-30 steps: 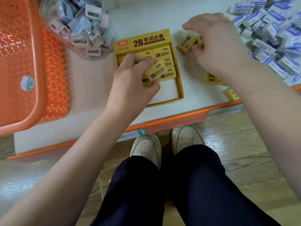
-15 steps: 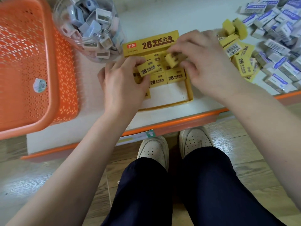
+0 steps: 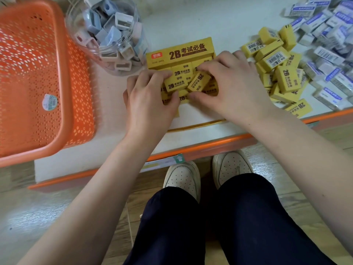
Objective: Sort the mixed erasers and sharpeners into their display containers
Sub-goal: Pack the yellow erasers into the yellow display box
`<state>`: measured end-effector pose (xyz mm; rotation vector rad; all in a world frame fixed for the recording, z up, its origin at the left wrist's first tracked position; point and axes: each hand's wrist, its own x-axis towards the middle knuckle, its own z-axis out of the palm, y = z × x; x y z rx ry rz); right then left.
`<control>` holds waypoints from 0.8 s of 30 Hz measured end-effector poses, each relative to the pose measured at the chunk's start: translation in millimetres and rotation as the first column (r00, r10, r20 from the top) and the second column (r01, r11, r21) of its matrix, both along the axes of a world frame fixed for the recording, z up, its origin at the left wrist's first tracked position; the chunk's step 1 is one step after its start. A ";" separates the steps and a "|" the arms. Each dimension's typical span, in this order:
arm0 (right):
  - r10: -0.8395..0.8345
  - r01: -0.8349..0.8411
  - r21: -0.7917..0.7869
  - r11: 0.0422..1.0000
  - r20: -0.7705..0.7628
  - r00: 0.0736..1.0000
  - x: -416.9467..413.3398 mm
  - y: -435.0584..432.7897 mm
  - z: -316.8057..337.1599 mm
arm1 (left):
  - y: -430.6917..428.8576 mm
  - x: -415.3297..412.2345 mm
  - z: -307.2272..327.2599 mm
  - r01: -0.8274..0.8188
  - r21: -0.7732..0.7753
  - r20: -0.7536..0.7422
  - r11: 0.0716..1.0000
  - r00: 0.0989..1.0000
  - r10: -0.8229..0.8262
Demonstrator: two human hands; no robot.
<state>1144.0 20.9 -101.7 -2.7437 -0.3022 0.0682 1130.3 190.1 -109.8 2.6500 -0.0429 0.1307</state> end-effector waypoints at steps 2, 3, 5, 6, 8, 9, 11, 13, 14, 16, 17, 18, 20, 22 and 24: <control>-0.016 0.015 0.061 0.998 0.008 1.000 -1.1 0.0 -2.4 | -0.5 -2.4 -4.6 0.003 -0.002 0.033 1.000 0.999 -0.003; -0.012 0.011 0.103 0.995 0.008 1.000 -1.8 -0.4 -3.3 | -1.1 -4.0 -6.8 0.007 -0.003 0.057 1.000 0.998 -0.007; 0.022 -0.025 0.164 0.986 0.017 1.000 -3.3 -3.3 -5.1 | -2.1 -6.4 -10.5 0.009 -0.013 0.097 1.000 0.995 -0.008; 0.040 -0.043 0.185 0.982 0.019 0.999 -3.5 -5.4 -6.4 | -2.5 -6.9 -11.4 0.007 -0.019 0.102 1.000 0.995 -0.005; 0.049 -0.051 0.225 0.973 0.013 0.999 -3.6 -7.7 -7.7 | -2.4 -6.8 -12.6 0.005 -0.027 0.105 1.000 0.994 -0.002; 0.032 -0.036 0.242 0.970 0.018 0.999 -3.7 -7.0 -7.2 | -2.3 -6.6 -13.2 0.006 -0.028 0.109 1.000 0.994 -0.002; -0.019 0.005 0.235 0.972 0.056 0.998 -3.9 -4.0 -6.4 | -2.7 -6.5 -13.9 0.008 -0.026 0.116 1.000 0.993 -0.005; -0.044 0.028 0.138 0.990 0.118 0.992 -4.3 0.2 -7.2 | -3.0 -6.8 -14.1 0.007 -0.031 0.115 0.999 0.993 -0.004; -0.050 0.035 0.102 0.994 0.145 0.988 -4.5 1.7 -8.6 | -3.2 -7.1 -14.2 0.007 -0.035 0.112 0.999 0.994 -0.003; -0.056 0.039 0.097 0.994 0.183 0.982 -4.5 3.0 -10.6 | -3.2 -7.1 -13.7 0.008 -0.039 0.110 0.999 0.994 -0.004; -0.055 0.034 0.109 0.993 0.194 0.979 -4.7 3.2 -10.7 | -2.9 -6.8 -13.5 0.011 -0.038 0.112 0.999 0.994 -0.006; -0.047 0.023 0.117 0.993 0.201 0.979 -5.0 3.0 -11.2 | -2.7 -6.7 -13.2 0.015 -0.034 0.114 0.999 0.993 -0.011; -0.025 0.001 0.119 0.993 0.201 0.979 -6.1 2.4 -11.8 | -2.5 -5.9 -12.7 0.024 -0.021 0.118 0.999 0.993 -0.022; -0.031 0.007 0.119 0.993 0.204 0.979 -6.8 0.6 -12.7 | -2.8 -4.8 -12.2 0.028 -0.014 0.111 0.999 0.993 -0.027; -0.046 0.025 0.103 0.994 0.210 0.977 -7.6 -0.5 -13.8 | -3.2 -4.0 -11.2 0.031 -0.022 0.098 0.999 0.995 -0.029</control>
